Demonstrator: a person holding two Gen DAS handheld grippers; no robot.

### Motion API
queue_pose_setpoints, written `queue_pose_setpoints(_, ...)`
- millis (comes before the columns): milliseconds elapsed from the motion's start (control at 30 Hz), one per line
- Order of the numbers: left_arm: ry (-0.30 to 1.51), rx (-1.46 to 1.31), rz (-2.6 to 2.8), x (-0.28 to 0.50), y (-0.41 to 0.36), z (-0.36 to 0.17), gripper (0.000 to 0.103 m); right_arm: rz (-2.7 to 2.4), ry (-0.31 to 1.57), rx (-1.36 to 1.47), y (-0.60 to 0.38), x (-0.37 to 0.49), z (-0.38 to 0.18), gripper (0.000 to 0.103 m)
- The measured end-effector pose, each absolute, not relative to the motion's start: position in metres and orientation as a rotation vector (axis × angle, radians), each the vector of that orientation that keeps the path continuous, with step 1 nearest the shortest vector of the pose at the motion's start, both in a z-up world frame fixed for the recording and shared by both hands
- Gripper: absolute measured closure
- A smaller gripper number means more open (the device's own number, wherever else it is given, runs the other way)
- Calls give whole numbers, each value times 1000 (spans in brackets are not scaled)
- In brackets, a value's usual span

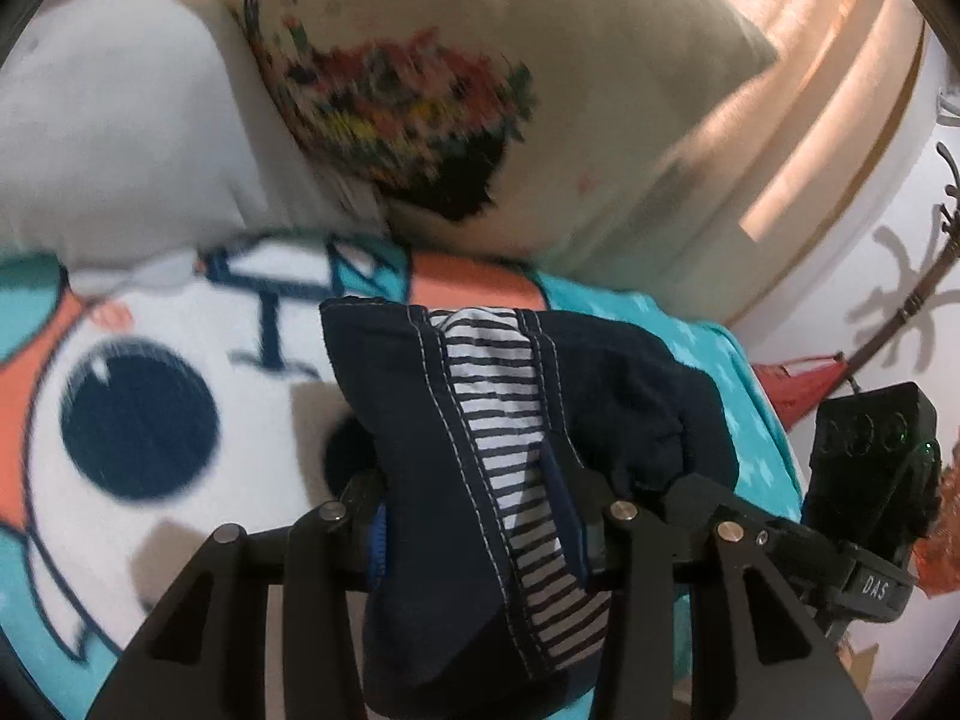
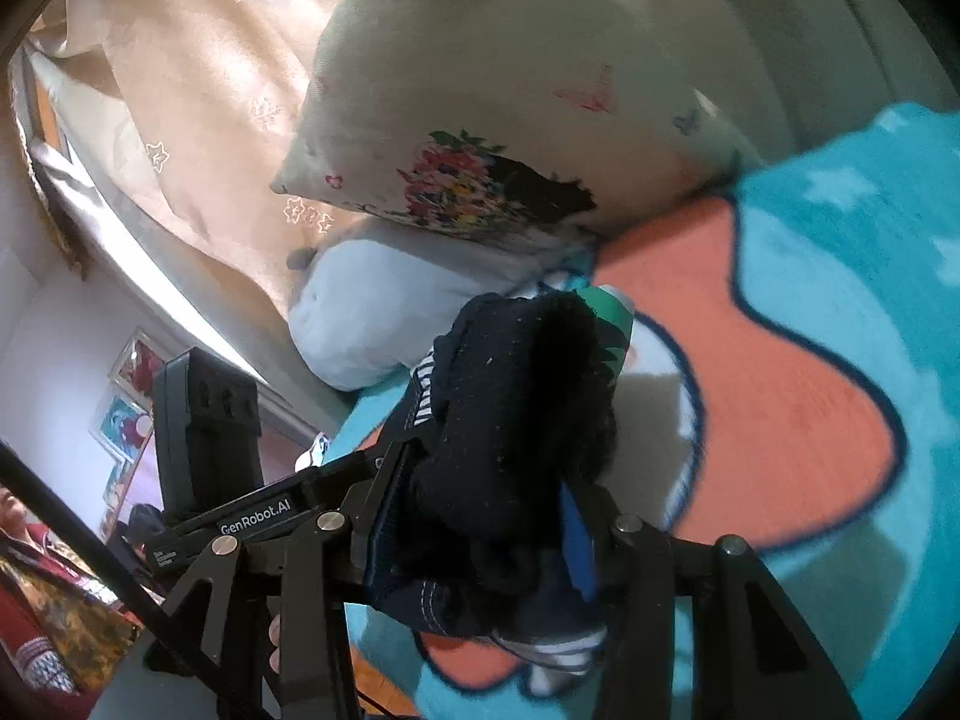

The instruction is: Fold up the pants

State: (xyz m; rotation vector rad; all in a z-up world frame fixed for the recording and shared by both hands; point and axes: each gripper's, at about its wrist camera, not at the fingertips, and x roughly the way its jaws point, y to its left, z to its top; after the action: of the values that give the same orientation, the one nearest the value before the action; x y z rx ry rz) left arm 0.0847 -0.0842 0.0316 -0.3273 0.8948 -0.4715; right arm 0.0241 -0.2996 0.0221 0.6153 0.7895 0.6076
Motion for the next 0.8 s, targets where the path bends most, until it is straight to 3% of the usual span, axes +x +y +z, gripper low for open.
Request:
queue_pose_setpoints(333, 972, -266, -335, 135, -79, 2, 60, 557, 841, 614, -281, 83, 2, 53)
queue_pose_setpoints(433, 1005, -259, -304, 136, -76, -7, 49, 478, 894, 574, -280, 91, -17, 51)
queue_pose_setpoints(500, 998, -265, -314, 130, -71, 0, 48, 441, 925, 563, -284, 92, -25, 41)
queue_pose_setpoints(600, 952, -210, -289, 111, -65, 18, 41, 438, 912, 581, -293, 84, -19, 40)
queue_pose_setpoints(800, 885, -159, -262, 80, -72, 27, 40, 466, 745, 569, -300, 66, 30, 31)
